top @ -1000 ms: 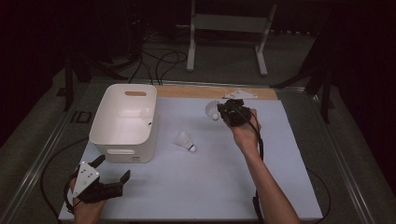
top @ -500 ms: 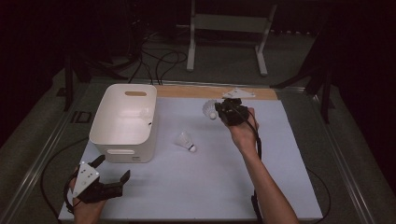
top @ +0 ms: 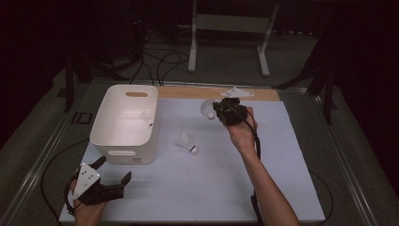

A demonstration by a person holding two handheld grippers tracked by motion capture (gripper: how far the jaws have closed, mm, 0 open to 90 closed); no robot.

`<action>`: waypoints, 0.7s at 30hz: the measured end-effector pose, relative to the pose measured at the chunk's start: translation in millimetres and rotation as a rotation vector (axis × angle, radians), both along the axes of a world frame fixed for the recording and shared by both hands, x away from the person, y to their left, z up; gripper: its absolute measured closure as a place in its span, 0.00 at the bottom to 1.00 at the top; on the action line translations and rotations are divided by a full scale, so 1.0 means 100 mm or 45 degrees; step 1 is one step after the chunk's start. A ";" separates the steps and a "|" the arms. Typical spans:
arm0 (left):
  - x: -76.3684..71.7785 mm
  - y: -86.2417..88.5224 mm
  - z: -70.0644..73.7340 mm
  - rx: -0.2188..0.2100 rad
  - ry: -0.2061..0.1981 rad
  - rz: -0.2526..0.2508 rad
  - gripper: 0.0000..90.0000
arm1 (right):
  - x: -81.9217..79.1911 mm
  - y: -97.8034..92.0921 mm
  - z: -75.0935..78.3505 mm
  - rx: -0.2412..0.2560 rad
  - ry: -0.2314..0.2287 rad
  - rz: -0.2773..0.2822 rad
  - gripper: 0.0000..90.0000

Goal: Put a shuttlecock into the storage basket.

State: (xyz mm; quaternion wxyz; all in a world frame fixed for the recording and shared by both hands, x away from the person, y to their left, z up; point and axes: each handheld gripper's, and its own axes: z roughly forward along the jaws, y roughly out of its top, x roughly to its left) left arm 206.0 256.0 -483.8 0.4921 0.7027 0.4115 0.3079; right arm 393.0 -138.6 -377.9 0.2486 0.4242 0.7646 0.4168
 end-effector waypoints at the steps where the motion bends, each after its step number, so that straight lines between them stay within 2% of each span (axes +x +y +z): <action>1: 0.00 0.00 0.00 0.001 -0.001 0.000 0.00 | 0.00 0.01 0.00 -0.002 -0.002 0.001 0.99; 21: 0.00 0.01 0.00 0.002 0.000 0.000 0.00 | 0.01 0.13 0.08 0.012 -0.015 0.030 0.99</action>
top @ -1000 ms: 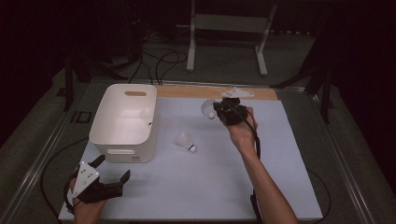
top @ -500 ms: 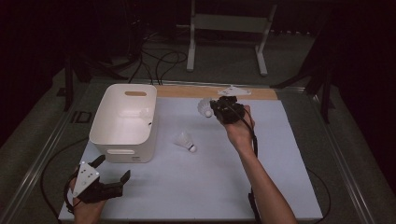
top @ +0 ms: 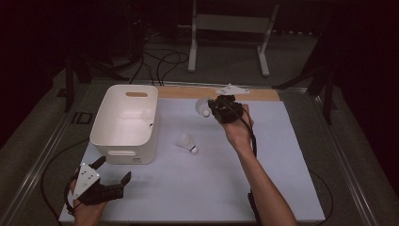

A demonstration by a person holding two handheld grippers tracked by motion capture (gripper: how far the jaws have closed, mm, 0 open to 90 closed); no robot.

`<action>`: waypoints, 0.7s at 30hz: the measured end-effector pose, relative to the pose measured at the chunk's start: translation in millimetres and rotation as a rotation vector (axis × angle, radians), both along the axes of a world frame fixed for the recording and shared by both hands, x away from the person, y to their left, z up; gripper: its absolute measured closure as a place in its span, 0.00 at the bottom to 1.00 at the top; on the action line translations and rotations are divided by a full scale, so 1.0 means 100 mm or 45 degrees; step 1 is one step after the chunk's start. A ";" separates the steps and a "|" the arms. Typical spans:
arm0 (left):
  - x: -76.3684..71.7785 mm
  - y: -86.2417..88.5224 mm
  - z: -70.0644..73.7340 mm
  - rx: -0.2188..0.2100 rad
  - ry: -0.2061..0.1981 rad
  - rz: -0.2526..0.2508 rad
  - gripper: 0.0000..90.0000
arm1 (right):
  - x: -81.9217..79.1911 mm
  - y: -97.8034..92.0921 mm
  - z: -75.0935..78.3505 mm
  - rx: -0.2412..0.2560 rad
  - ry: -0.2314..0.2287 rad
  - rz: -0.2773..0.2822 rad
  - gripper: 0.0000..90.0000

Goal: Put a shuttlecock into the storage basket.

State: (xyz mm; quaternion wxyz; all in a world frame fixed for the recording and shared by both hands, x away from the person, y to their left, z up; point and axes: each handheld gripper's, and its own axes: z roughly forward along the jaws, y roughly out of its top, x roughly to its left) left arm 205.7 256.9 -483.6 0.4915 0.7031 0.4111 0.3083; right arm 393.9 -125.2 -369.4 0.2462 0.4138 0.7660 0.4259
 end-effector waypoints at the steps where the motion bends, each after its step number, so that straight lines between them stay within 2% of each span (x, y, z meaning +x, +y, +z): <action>1: 0.00 0.00 0.00 -0.001 0.000 0.000 0.00 | 0.00 0.00 0.00 0.001 0.001 0.000 0.99; 21: 0.00 0.00 0.00 0.002 0.000 0.000 0.00 | 0.01 0.14 0.08 0.011 -0.015 0.029 0.99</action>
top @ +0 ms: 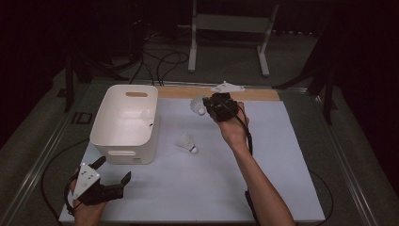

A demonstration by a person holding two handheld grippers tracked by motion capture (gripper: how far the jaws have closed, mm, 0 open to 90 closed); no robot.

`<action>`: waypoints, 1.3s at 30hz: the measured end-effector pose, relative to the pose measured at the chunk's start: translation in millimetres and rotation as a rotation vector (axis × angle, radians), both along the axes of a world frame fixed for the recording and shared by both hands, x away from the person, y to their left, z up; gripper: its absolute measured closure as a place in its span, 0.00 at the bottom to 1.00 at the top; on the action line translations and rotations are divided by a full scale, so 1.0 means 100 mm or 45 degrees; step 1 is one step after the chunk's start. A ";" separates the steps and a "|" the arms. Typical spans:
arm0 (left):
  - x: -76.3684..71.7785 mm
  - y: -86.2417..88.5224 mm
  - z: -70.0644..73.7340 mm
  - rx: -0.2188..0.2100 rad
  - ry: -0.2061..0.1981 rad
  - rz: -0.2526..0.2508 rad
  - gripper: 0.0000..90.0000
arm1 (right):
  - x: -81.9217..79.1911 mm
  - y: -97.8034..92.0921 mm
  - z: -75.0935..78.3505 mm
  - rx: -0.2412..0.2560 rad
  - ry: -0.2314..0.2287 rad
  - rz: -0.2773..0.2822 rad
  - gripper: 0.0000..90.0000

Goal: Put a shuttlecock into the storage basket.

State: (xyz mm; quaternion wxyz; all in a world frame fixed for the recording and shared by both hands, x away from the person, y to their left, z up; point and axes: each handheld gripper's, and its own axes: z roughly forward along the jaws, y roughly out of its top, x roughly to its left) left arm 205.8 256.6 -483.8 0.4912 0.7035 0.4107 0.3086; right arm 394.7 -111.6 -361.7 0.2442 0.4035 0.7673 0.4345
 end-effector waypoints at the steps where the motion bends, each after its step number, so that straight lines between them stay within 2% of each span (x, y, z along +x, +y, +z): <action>1: 0.00 0.00 0.00 0.000 0.000 0.000 0.00 | 0.00 0.00 0.00 0.000 0.000 0.001 0.99; 39: 0.00 0.00 0.00 -0.003 -0.001 0.001 0.00 | -0.01 0.30 0.10 0.020 -0.023 0.066 0.99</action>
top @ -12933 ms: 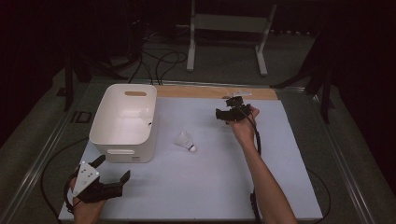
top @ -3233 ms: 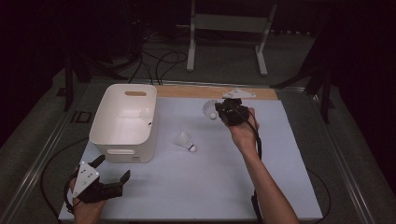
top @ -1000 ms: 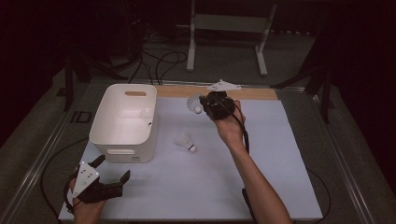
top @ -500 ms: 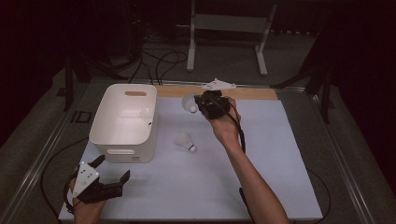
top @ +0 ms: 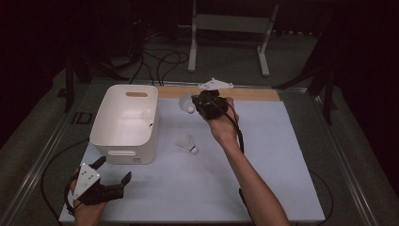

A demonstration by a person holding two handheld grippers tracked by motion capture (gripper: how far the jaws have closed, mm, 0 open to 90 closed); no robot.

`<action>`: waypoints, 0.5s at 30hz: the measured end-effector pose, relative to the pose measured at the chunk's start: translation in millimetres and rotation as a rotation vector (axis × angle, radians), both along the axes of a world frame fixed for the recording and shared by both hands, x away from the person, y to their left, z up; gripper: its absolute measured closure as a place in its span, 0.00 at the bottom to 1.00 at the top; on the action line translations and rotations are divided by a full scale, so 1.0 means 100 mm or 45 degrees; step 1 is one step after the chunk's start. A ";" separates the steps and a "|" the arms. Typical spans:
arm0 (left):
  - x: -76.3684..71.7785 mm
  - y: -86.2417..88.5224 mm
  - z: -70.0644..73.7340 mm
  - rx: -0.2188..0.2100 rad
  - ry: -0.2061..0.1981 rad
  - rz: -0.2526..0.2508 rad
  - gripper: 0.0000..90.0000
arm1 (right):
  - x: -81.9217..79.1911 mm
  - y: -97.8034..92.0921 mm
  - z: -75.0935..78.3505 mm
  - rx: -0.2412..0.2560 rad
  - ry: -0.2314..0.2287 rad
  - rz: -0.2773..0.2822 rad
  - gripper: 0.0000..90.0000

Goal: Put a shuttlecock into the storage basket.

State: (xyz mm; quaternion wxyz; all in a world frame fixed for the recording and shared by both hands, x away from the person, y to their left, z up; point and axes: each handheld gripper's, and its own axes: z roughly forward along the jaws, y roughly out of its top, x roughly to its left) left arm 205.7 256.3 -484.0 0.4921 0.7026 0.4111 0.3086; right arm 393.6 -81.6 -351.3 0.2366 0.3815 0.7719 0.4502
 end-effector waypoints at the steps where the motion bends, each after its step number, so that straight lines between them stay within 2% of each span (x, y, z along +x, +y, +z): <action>1: 0.00 0.00 0.00 0.000 0.000 0.000 0.00 | 0.00 0.01 0.00 0.001 -0.001 0.004 0.99; 15: 0.00 0.00 0.00 0.002 0.000 -0.001 0.00 | -0.02 0.12 0.03 0.005 -0.006 0.030 0.99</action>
